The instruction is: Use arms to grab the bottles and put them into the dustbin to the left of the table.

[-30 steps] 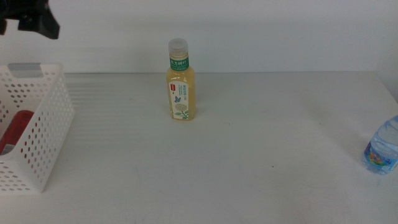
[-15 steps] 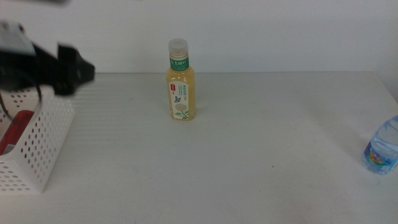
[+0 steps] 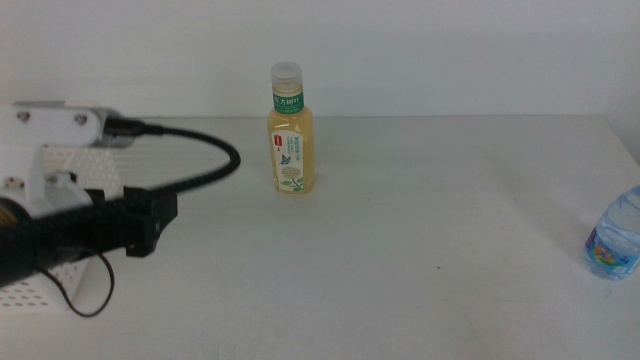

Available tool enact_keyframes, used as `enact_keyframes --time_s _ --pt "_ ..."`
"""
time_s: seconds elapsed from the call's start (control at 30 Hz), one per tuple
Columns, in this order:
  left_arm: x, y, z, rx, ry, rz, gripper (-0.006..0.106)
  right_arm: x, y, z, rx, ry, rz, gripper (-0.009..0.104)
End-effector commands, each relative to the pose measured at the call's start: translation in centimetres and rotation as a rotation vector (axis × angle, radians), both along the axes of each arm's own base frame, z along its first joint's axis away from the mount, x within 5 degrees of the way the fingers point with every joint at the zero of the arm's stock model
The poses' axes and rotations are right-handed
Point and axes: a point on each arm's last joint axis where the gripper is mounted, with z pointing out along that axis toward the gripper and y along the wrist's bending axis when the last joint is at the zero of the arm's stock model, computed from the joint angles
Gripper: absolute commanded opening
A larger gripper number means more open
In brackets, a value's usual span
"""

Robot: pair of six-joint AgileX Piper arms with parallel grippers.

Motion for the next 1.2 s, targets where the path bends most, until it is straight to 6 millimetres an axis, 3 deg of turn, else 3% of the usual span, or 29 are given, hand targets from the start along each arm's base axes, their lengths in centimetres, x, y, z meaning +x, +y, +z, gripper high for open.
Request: enact_keyframes --time_s 0.0,0.4,0.77,1.17 --pt "0.2 0.1 1.2 -0.058 -0.128 0.034 0.09 -0.1 0.0 1.1 -0.013 -0.109 -0.003 0.077" --pt "0.0 -0.3 -0.7 -0.073 -0.216 0.037 0.09 -0.1 0.0 1.1 -0.013 -0.109 -0.003 0.077" --pt "1.6 -3.4 -2.1 -0.087 -0.308 -0.044 0.09 -0.1 0.0 1.1 -0.013 -0.109 -0.003 0.077" --pt "4.6 -7.2 -4.4 -0.112 -0.352 -0.051 0.09 -0.1 0.0 1.1 -0.013 -0.109 -0.003 0.077"
